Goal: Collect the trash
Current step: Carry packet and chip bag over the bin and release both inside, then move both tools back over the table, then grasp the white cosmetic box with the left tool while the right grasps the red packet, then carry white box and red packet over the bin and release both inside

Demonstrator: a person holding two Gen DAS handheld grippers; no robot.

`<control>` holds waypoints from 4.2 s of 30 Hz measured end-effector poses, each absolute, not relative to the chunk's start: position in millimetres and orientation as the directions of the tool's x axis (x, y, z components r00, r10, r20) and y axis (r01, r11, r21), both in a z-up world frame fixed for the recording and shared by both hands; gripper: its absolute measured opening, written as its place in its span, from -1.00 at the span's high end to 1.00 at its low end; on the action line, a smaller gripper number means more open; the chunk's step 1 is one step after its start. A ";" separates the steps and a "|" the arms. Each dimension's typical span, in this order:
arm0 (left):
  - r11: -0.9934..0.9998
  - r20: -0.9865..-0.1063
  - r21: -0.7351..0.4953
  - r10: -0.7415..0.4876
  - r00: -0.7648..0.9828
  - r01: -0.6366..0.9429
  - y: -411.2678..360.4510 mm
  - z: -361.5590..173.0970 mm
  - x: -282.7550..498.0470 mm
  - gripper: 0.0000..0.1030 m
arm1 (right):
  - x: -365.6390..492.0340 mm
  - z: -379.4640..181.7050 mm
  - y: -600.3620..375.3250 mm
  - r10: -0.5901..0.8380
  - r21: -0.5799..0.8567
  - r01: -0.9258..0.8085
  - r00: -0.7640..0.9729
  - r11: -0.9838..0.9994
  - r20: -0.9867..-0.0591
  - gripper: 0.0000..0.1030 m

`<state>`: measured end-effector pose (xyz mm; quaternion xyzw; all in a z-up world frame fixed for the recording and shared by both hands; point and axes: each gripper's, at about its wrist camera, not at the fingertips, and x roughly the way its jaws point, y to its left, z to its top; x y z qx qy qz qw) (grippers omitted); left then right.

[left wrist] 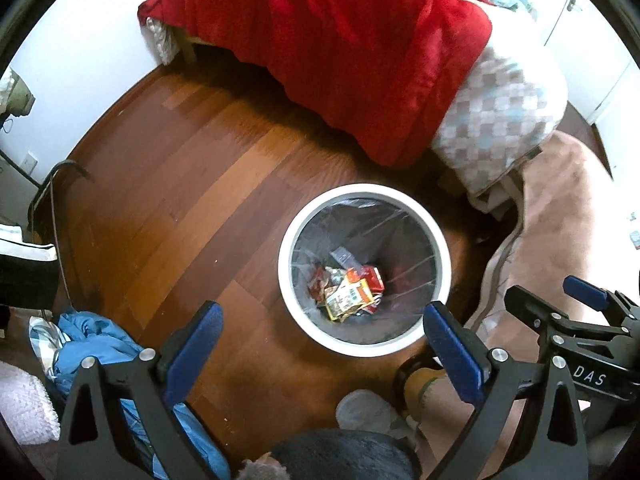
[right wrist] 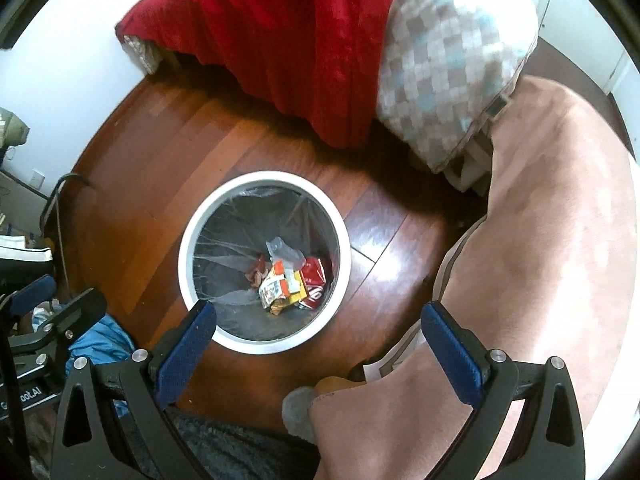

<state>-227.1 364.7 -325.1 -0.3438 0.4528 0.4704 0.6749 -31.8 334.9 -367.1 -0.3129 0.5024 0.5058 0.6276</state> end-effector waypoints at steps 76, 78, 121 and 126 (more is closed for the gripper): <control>0.892 -0.959 -0.062 0.071 0.275 -0.447 65.1 -338.8 355.7 0.11 | 516.7 -357.6 -136.8 0.376 0.340 -0.235 0.125 0.910 -0.918 -0.31; 0.887 -0.951 -0.045 0.101 0.291 -0.459 70.7 -333.5 346.2 0.11 | 512.1 -348.6 -135.7 0.401 0.356 -0.252 0.157 0.900 -0.903 -0.37; 0.819 -0.810 -0.037 0.311 0.498 -0.572 130.1 -159.4 37.8 0.11 | 208.0 -165.7 -26.6 0.659 0.368 -0.721 0.160 0.586 -0.735 0.85; 0.759 -0.793 -0.038 0.372 0.482 -0.650 177.8 -149.4 -24.5 0.11 | 145.0 -154.3 47.0 0.694 0.389 -0.788 0.067 0.478 -0.717 0.85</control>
